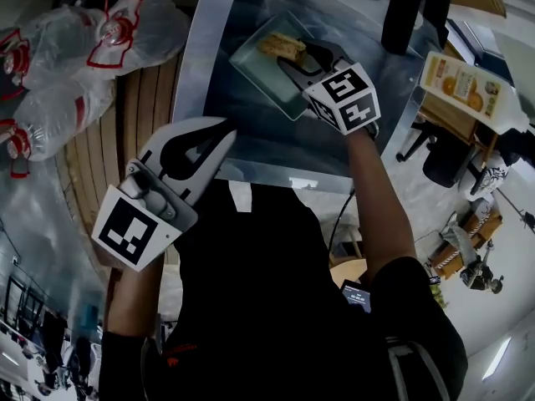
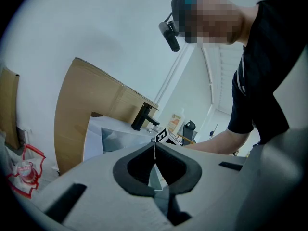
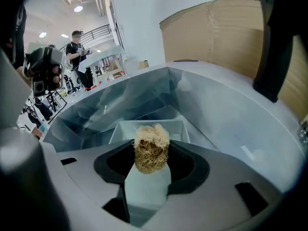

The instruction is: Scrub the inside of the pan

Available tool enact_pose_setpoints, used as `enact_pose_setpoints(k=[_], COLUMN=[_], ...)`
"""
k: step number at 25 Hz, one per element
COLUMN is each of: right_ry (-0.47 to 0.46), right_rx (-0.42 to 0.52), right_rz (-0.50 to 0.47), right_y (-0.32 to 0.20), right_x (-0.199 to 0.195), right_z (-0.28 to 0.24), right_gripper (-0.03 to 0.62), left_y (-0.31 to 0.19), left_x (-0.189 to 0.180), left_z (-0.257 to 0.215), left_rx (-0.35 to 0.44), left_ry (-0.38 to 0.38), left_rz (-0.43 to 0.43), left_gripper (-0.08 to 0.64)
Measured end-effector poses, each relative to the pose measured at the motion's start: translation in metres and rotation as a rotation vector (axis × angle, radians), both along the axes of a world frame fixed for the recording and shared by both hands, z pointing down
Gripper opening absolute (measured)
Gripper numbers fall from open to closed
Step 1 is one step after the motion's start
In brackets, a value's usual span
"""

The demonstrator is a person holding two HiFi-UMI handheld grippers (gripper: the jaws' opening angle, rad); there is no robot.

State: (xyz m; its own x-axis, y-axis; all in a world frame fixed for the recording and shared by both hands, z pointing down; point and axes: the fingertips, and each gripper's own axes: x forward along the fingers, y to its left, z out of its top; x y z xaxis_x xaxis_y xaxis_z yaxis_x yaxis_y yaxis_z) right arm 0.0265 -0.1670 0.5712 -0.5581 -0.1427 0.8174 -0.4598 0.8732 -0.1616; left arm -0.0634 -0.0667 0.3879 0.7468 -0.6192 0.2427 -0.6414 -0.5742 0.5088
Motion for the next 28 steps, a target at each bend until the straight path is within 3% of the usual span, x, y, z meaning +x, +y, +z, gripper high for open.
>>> enact_pose_setpoints(k=[14,28], right_ry=[0.049,0.124], right_rx=[-0.014,-0.078], right_rz=[-0.02,-0.033], right_y=[-0.002,0.029], right_x=[0.002,0.056], right_z=[0.013,0.014], right_gripper=[0.199,0.199], left_y=[-0.007,-0.007], left_x=[0.0,0.034], left_z=[0.008,-0.001], left_rx=[-0.012,0.013], left_ry=[0.011,0.025], left_rz=[0.01,0.05], left_gripper=[0.023,0.023])
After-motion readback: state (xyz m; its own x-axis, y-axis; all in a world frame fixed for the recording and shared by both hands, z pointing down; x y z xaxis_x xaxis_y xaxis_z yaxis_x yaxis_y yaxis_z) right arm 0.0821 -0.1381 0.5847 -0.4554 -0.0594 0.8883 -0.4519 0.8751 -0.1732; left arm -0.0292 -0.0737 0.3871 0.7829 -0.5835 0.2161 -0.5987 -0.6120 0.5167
